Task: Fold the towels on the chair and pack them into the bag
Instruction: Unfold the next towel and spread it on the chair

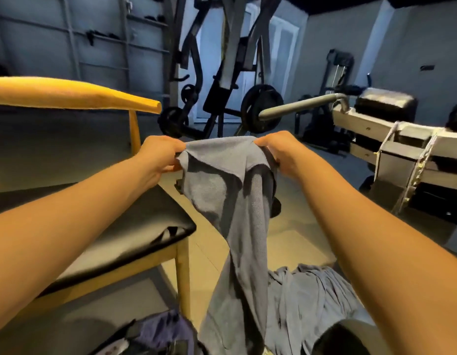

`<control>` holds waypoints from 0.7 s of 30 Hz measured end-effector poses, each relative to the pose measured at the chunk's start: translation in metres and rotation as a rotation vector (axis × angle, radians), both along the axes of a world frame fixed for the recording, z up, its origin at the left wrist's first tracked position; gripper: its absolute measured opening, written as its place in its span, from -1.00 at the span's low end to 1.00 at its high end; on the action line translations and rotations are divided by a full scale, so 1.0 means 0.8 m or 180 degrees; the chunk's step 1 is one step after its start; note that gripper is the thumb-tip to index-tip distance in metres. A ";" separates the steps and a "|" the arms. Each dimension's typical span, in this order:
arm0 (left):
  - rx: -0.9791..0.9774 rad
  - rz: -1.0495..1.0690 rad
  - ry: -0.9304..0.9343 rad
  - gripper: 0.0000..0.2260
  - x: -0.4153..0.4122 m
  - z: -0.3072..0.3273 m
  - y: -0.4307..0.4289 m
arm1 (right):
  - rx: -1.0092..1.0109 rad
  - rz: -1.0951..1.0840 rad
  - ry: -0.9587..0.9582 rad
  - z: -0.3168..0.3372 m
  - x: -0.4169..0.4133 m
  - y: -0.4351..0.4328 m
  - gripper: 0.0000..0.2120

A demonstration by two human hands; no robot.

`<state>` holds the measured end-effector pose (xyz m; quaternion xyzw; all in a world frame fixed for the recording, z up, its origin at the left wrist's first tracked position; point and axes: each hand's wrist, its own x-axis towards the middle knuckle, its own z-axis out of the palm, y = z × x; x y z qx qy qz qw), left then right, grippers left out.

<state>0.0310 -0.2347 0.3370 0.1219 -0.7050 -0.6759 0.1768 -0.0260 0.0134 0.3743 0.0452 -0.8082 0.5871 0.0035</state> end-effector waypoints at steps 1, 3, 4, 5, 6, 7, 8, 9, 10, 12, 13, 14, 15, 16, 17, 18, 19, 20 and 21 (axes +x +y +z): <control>-0.0327 0.0040 -0.0077 -0.90 0.007 -0.003 -0.009 | -0.0021 0.0100 -0.0005 0.003 0.001 -0.013 -0.76; -0.1951 0.0251 -0.0004 -0.79 0.028 -0.009 -0.021 | -0.0028 0.0303 -0.0044 0.008 0.000 -0.041 -0.61; -0.2637 0.0279 0.0324 -0.70 0.040 -0.012 -0.024 | -0.0019 0.0414 -0.0089 0.009 -0.001 -0.054 -0.52; -0.2964 0.0130 0.0809 -0.68 0.055 -0.014 -0.023 | -0.0012 0.0550 -0.0140 0.009 0.001 -0.067 -0.47; -0.3057 -0.0133 0.1222 -0.71 0.072 -0.013 -0.018 | -0.0009 0.0684 -0.0205 0.010 0.005 -0.080 -0.46; -0.3204 -0.0303 0.1518 -0.72 0.084 -0.014 -0.015 | -0.0024 0.0823 -0.0279 0.010 0.011 -0.092 -0.49; -0.3460 -0.0323 0.1679 -0.70 0.093 -0.016 -0.013 | -0.0070 0.0966 -0.0371 0.009 0.013 -0.104 -0.53; -0.3738 -0.0236 0.1727 -0.66 0.097 -0.021 -0.011 | -0.0136 0.1064 -0.0456 0.007 0.014 -0.112 -0.59; -0.3891 -0.0125 0.1719 -0.64 0.098 -0.026 -0.013 | -0.0193 0.1128 -0.0540 0.005 0.015 -0.120 -0.63; -0.3705 0.0055 0.1609 -0.70 0.098 -0.035 -0.023 | -0.0262 0.1161 -0.0608 0.002 0.017 -0.135 -0.67; -0.3469 0.0045 0.1585 -0.75 0.096 -0.038 -0.029 | -0.0295 0.1180 -0.0613 0.000 0.017 -0.142 -0.69; -0.3290 0.0012 0.1560 -0.80 0.095 -0.039 -0.035 | -0.0342 0.1212 -0.0623 -0.002 0.018 -0.147 -0.72; -0.3186 -0.0010 0.1558 -0.83 0.092 -0.040 -0.041 | -0.0358 0.1241 -0.0620 -0.004 0.019 -0.152 -0.74; -0.3119 -0.0023 0.1540 -0.84 0.090 -0.039 -0.046 | -0.0372 0.1267 -0.0613 -0.006 0.020 -0.157 -0.74; -0.3050 -0.0003 0.1503 -0.85 0.087 -0.038 -0.051 | -0.0381 0.1286 -0.0601 -0.007 0.019 -0.163 -0.73; -0.2985 0.0043 0.1463 -0.87 0.083 -0.037 -0.054 | -0.0403 0.1283 -0.0592 -0.008 0.017 -0.168 -0.72; -0.2924 0.0102 0.1446 -0.88 0.080 -0.035 -0.058 | -0.0436 0.1282 -0.0595 -0.010 0.014 -0.174 -0.72; -0.2878 0.0163 0.1436 -0.90 0.077 -0.033 -0.062 | -0.0496 0.1279 -0.0610 -0.011 0.008 -0.181 -0.72; -0.2852 0.0215 0.1427 -0.91 0.072 -0.031 -0.067 | -0.0577 0.1281 -0.0631 -0.013 0.001 -0.187 -0.72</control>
